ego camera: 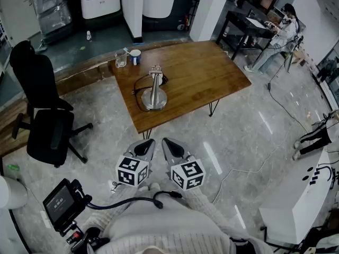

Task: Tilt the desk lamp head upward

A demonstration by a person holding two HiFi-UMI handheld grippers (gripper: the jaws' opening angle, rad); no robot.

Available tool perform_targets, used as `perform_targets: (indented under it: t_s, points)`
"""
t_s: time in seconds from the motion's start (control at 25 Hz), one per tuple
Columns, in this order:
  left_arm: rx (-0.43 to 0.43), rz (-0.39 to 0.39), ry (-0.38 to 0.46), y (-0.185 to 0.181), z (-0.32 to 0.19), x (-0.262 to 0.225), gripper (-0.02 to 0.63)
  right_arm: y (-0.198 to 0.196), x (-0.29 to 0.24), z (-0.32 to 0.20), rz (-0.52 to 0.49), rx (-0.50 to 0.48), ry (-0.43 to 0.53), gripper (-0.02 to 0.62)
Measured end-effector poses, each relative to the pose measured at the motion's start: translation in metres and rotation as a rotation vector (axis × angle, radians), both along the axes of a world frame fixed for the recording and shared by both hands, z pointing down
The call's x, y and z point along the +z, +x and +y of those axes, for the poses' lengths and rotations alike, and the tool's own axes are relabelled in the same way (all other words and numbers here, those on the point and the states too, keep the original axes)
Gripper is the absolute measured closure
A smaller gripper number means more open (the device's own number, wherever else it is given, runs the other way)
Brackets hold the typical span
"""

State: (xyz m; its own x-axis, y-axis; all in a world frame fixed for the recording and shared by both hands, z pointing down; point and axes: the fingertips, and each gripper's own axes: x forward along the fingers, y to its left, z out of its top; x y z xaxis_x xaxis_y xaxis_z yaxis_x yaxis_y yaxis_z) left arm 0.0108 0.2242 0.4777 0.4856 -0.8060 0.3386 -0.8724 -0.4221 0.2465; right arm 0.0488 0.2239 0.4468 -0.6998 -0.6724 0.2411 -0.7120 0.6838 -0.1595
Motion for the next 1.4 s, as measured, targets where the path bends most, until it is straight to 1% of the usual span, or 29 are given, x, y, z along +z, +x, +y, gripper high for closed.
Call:
perform_targets:
  t_s: [0.16,0.28,0.48,0.6,0.8,1.08,1.4]
  points:
    - [-0.038,0.01,0.014,-0.008,-0.011,-0.005,0.598,-0.003,-0.002,-0.009,0.021,-0.026,0.02,0.6]
    - [-0.064,0.026,0.009,-0.01,-0.016,-0.005,0.598,-0.004,-0.002,-0.014,0.027,-0.034,0.02,0.6]
    - [-0.067,0.036,-0.02,-0.009,-0.011,-0.01,0.598,-0.01,-0.007,-0.005,0.036,-0.056,-0.015,0.6]
    - [-0.063,0.035,-0.019,-0.008,-0.022,-0.008,0.598,-0.009,0.001,-0.012,0.041,-0.061,-0.028,0.6]
    - [-0.052,0.019,-0.012,-0.014,-0.085,0.016,0.598,-0.01,0.022,-0.079,0.048,-0.03,-0.015,0.6]
    - [-0.009,0.022,-0.028,-0.04,-0.164,0.02,0.598,-0.032,0.027,-0.164,0.065,0.011,-0.03,0.6]
    - [0.082,0.023,-0.038,-0.054,-0.244,0.019,0.598,-0.049,0.038,-0.24,0.078,0.076,-0.061,0.6]
